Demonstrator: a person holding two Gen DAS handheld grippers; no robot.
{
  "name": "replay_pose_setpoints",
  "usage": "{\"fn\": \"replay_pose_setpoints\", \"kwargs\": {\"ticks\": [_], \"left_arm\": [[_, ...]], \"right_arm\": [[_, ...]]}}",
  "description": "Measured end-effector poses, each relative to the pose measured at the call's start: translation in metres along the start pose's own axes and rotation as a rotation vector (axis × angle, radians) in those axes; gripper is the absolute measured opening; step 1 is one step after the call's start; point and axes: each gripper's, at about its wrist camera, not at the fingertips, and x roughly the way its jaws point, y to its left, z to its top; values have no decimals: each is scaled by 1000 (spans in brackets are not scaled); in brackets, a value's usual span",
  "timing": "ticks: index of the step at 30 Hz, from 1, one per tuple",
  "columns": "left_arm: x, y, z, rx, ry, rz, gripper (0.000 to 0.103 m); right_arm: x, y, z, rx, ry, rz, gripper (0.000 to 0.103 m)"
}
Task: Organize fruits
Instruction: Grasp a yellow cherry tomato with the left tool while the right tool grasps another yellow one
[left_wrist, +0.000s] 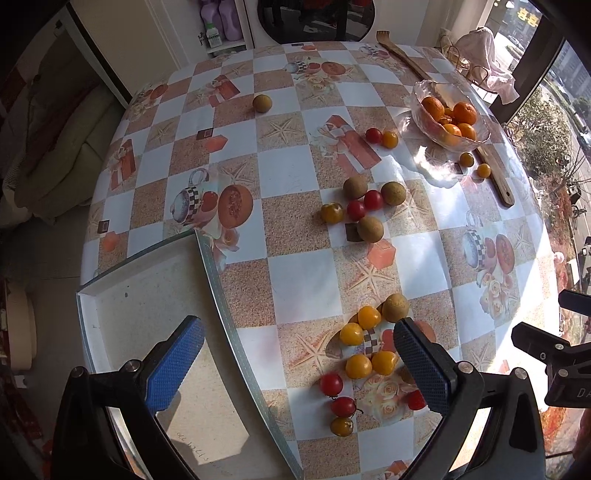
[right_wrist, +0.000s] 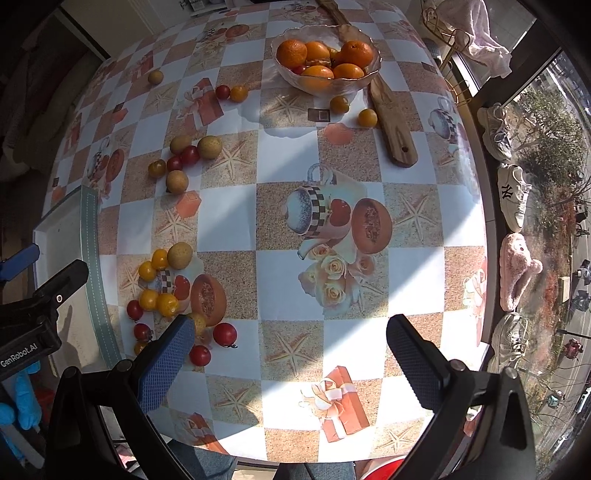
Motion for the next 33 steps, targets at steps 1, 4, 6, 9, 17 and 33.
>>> {"fn": "replay_pose_setpoints", "kwargs": {"ticks": [1,4,6,9,17,33], "left_arm": [[7,-1,7,0,-5,0,103],[24,-2,22,7,-24,-8,93],[39,-3,31,15,-8,-9,88],[56,-2,39,20,-16,4,86],[92,-7,52,45,-28,-8,68],[105,-13,71,40,-131,-25,68]], "right_arm": [[3,-2,4,6,-1,3,103],[14,-9,18,29,-9,13,103],[20,-13,28,48,-25,21,102],[26,-20,42,82,-51,44,95],[53,-37,79,138,-119,36,66],[76,-39,136,114,-240,-18,54]]}}
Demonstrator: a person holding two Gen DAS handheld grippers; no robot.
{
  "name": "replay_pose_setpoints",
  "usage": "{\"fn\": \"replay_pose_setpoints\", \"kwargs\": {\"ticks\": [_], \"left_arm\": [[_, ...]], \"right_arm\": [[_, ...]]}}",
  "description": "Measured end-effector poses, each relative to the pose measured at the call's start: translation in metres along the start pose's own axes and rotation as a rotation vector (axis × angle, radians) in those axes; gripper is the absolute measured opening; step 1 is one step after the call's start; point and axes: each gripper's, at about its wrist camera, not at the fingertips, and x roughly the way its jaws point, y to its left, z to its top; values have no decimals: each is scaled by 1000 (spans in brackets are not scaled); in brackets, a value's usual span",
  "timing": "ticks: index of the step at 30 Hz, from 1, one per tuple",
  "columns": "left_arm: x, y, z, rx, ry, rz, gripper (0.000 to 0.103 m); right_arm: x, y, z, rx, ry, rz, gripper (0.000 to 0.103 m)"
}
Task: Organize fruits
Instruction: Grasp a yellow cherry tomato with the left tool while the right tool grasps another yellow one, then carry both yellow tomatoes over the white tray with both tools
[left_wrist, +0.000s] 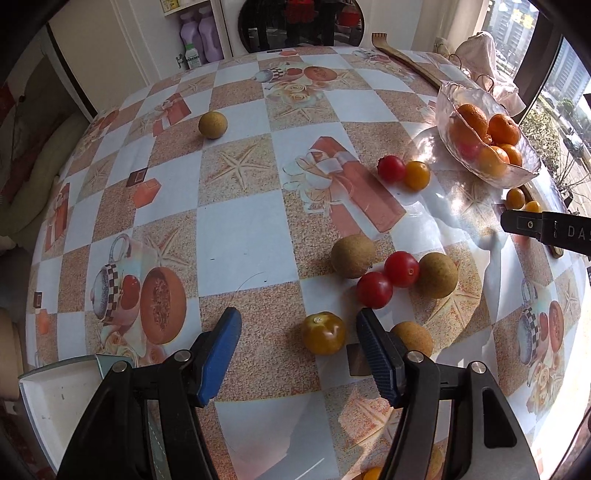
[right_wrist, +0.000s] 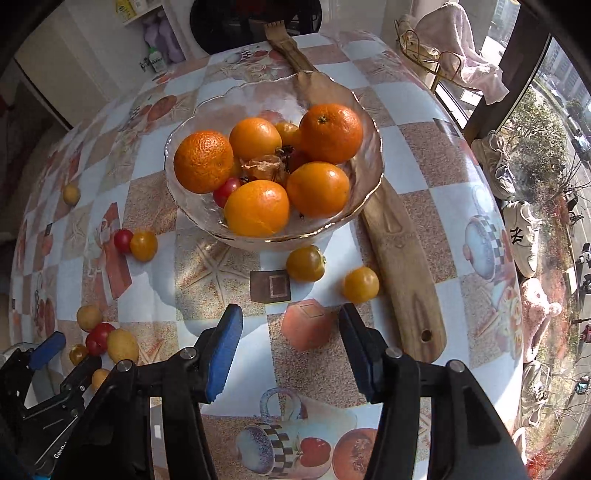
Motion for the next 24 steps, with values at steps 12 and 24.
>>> {"fn": "replay_pose_setpoints", "kwargs": {"ticks": [12,24], "left_arm": [[-7,-15,-2,14,-28,-75,23],[-52,13,-18,-107,-34,-135,23]], "right_arm": [[4,-7,12,13,-65,-18,22],[-38,4,-34,18,-16,161,22]]}}
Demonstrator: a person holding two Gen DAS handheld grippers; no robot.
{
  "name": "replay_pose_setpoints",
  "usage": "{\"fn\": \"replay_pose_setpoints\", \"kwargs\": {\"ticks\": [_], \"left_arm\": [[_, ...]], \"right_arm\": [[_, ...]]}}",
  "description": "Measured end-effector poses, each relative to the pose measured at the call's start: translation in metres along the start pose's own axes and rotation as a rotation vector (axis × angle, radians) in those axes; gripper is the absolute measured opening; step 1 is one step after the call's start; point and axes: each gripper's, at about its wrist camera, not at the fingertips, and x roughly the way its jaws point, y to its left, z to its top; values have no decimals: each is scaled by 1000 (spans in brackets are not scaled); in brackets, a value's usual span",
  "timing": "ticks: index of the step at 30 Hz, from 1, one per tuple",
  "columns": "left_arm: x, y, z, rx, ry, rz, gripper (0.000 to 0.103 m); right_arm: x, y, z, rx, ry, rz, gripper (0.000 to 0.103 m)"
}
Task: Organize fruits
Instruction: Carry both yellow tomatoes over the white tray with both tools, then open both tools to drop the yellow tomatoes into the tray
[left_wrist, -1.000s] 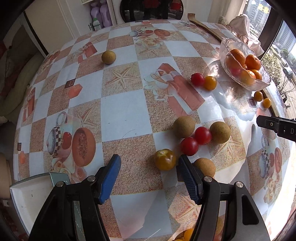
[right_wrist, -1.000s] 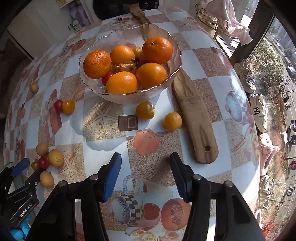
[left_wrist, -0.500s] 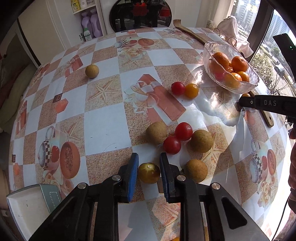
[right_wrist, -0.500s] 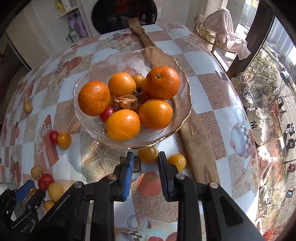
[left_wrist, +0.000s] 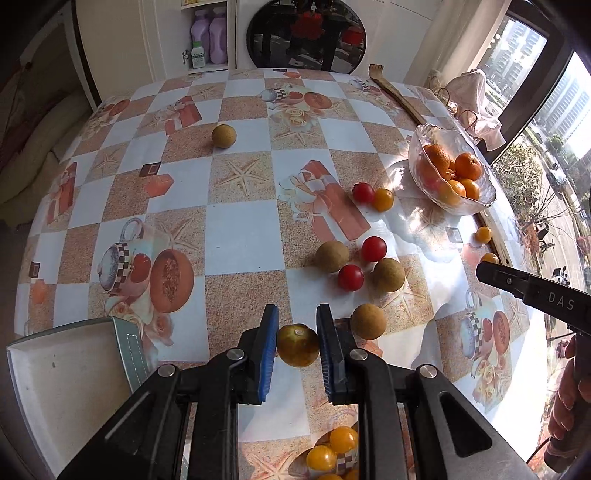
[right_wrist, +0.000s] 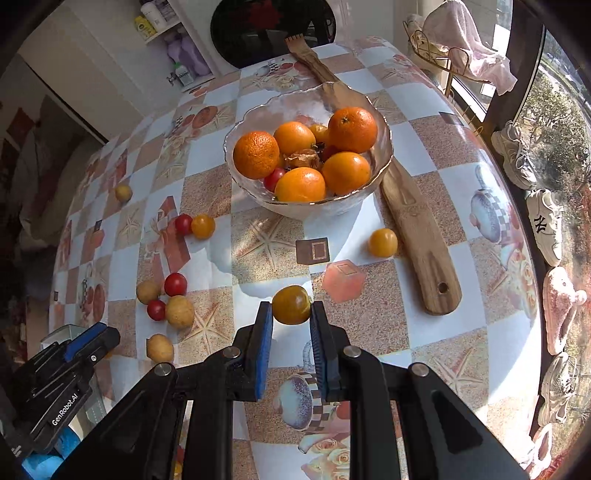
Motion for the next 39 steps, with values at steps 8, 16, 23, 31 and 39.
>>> {"fn": "replay_pose_setpoints", "kwargs": {"ticks": [8,16,23,31,39], "left_arm": [[-48,26,-35,-76,-13,13,23],[-83,92,-92,-175,9,124,23],[-77,165,-135,-290,73,224,23],[-60,204,-152,-341,105,268,23],[-57,201,-155,-303,88,289,24]], "right_arm": [[-26,36,-35,-49,56,42,22],[-37,122,-75,-201,118,122,22],[-24,216,-104,-346,181,201,22],[25,292,-119,-437,289,220,22],[75,319,-119,-477,363,137,24]]}}
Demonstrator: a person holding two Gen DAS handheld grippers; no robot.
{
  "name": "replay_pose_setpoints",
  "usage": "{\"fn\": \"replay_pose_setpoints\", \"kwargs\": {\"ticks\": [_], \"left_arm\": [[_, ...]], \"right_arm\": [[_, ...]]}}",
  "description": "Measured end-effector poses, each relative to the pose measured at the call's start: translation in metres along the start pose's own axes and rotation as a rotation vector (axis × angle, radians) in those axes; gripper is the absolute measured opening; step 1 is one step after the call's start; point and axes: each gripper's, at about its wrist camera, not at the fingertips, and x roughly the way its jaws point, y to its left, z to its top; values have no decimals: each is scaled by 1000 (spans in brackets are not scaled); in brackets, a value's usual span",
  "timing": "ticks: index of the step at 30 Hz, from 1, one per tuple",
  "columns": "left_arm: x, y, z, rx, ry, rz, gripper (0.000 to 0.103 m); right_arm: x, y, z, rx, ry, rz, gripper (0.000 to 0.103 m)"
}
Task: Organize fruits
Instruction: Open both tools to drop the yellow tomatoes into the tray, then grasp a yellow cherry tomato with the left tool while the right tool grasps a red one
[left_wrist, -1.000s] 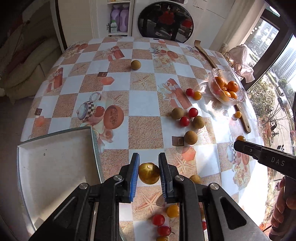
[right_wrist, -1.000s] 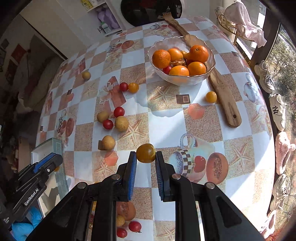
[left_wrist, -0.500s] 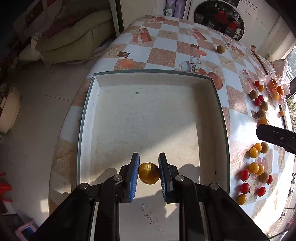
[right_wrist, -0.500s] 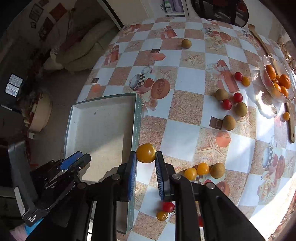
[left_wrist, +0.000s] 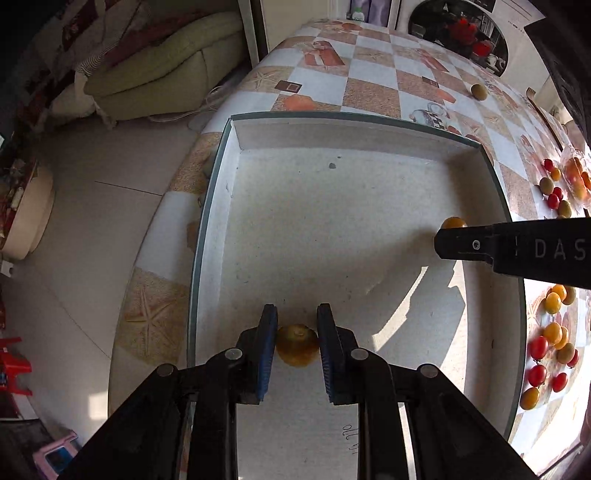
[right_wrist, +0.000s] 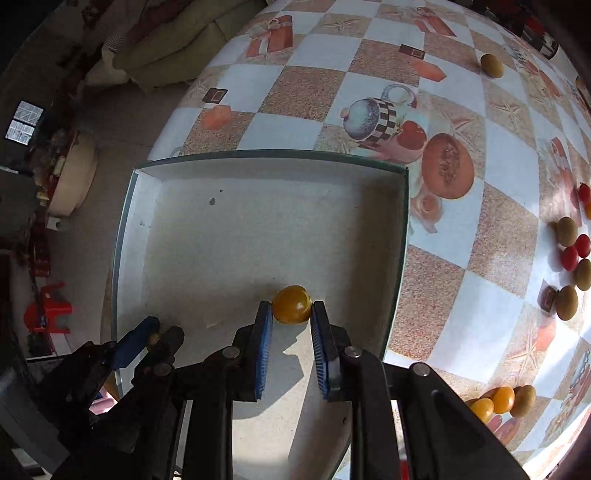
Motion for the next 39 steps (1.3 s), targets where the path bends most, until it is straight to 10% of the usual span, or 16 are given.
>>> {"fn": "replay_pose_setpoints", "kwargs": {"ticks": [3,6,14,28,39], "left_arm": [[1,-2,1,13,-1,4,28],[-5,1,-2,12,-39,11,80],[-8,2,-8,63,-23,25,80],[-15,-14,-11,200,3,4,80],[-66,-103,0,358,-63,-112,80]], "right_arm": [[7,2,2,-6,13,-18,25],[7,6,3,-22,15,-14,39],[-21,5,9,5,-49,39,81],[-95,-63,-50,127,-155,-10,82],[-103,-153,-137,329,-91,-133,82]]}}
